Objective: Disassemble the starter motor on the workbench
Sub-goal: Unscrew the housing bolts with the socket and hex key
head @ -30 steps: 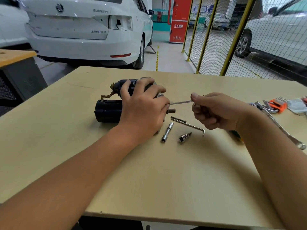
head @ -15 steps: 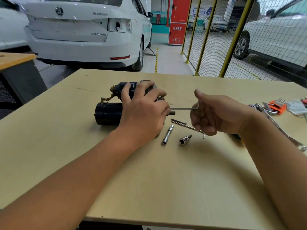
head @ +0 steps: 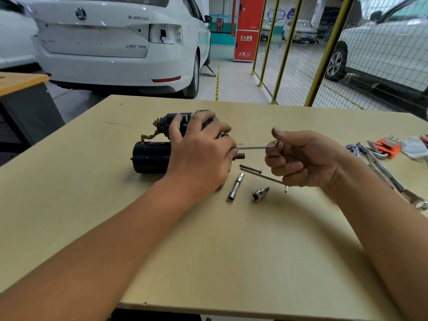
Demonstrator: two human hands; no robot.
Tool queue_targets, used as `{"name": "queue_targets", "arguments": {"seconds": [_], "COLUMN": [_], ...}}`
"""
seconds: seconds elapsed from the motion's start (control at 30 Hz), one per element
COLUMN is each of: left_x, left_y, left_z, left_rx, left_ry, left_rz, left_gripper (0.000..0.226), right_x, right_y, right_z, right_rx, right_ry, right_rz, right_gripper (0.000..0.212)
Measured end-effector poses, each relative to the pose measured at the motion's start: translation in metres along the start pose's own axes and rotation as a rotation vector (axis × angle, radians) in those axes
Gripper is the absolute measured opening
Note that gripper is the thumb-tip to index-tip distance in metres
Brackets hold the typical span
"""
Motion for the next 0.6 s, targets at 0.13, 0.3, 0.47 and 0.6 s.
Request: {"name": "queue_targets", "arguments": {"seconds": [0.13,0.3,0.47,0.6], "left_x": [0.0,0.0,0.0,0.0], "left_y": [0.0,-0.001,-0.001,-0.001], "left_z": [0.002,0.004,0.006,0.006], "left_rx": [0.02,0.024,0.033,0.048], "left_ry": [0.01,0.013,0.023,0.03], "left_rz": [-0.005,-0.009,-0.039,-0.07], "left_gripper": [0.013,0.015,0.011,0.014], "right_x": [0.001,0.012,0.025,0.016], "right_y": [0.005,0.017,0.01,0.018], "right_z": [0.005,0.041,0.064,0.042], "right_rx": [0.103,0.662,1.07,0.839], "right_ry": [0.099,0.535,0.771,0.424], "right_rz": [-0.033,-0.374,-0.658,-0.554], "right_gripper": [0.045,0.022,0.017,0.056]}}
Point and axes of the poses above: each hand's wrist, its own x-axis away from the middle knuckle, its own y-axis out of the back of the hand, z = x × y, the point moved 9 cm from there along -x, towards the middle knuckle, and after that the axes turned 10 degrees about -z, right-handed, at the moved point
